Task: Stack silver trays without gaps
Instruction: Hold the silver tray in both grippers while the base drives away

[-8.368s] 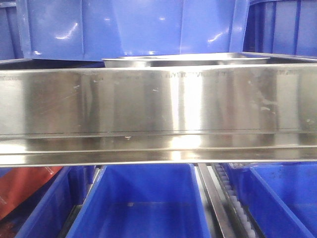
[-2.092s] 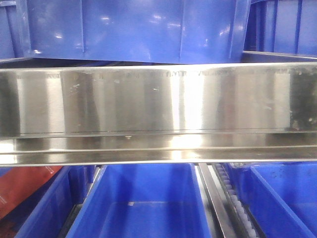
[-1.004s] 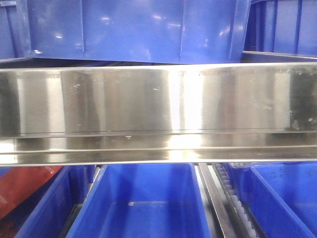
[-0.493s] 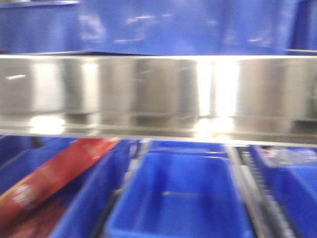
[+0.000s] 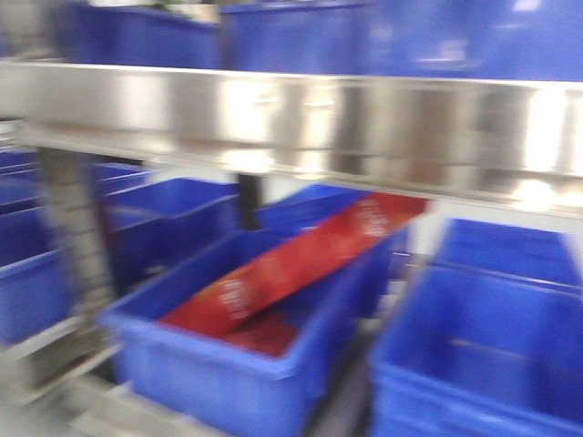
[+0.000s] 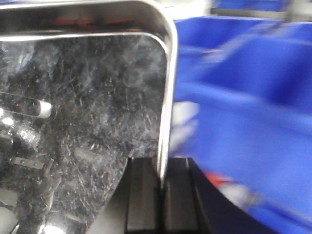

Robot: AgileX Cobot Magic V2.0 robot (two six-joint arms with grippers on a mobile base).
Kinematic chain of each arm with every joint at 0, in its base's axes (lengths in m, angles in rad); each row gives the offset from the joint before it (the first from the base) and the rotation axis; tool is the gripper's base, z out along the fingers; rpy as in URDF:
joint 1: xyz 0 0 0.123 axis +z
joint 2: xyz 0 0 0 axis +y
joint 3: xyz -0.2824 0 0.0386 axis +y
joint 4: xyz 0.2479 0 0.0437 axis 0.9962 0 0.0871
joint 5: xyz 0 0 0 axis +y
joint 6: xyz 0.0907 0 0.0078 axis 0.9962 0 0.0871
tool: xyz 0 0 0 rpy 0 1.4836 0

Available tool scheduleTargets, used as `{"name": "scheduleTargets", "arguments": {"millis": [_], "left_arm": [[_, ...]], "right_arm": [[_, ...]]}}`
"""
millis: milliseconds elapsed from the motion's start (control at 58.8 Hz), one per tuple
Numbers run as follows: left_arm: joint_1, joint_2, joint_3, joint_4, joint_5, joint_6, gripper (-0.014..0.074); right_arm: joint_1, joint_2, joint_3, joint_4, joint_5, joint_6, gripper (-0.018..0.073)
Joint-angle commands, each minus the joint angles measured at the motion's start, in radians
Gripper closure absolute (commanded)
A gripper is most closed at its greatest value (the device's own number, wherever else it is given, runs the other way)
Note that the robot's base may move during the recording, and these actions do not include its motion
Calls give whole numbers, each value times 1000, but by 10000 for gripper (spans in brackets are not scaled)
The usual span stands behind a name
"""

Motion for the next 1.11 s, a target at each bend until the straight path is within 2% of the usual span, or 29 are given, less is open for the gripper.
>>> {"name": "scheduleTargets", "arguments": {"millis": [0,1089], "left_arm": [[-21,-5,-11,-39,-83,9,603],[-21,-5,-11,-39,-83,9,603]], "right_arm": [[17,-10,-6,40,-74,-11,638],[17,-10,-6,40,-74,-11,638]]}}
